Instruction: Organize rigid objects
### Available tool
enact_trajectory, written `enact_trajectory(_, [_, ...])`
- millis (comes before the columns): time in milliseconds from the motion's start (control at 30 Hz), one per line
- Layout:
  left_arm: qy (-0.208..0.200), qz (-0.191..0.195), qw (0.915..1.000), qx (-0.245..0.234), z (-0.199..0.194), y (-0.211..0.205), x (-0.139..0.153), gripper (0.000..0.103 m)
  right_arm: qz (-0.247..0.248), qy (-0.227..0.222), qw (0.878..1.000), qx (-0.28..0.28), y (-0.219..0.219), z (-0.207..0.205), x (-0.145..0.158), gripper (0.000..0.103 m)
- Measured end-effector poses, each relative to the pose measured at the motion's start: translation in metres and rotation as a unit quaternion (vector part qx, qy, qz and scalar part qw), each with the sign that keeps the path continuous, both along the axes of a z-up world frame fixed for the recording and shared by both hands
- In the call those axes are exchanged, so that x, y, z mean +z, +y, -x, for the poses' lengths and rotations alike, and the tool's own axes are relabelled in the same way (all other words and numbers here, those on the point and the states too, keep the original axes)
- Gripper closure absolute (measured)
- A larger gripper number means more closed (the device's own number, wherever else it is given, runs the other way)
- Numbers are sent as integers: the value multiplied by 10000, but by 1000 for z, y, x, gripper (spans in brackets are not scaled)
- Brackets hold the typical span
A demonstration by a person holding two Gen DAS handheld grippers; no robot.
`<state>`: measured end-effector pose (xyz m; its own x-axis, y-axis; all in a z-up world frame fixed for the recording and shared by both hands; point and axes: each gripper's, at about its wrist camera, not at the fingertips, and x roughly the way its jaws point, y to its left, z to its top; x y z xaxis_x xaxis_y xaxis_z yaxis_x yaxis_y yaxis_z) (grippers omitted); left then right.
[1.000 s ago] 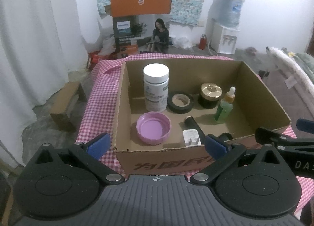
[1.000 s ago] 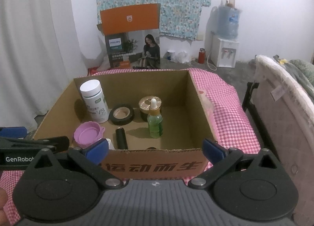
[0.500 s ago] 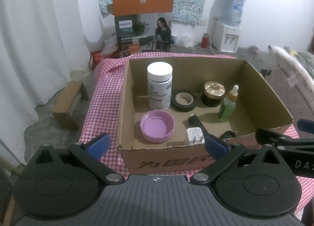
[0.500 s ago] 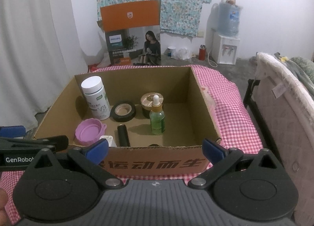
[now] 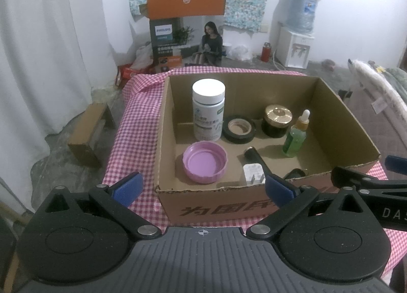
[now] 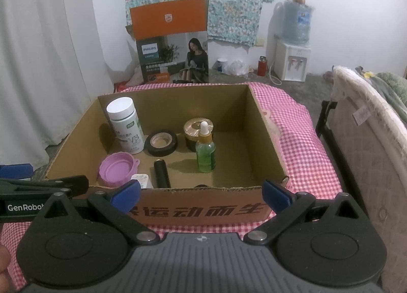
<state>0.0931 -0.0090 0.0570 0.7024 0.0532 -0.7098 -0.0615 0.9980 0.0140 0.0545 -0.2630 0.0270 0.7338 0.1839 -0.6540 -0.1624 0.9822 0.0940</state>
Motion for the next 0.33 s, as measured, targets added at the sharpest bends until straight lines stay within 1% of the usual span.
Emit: enact_trajectory(333, [1,-8,10000,12,1,0,0,0,-7,22,10000,6,-1,1,0,0])
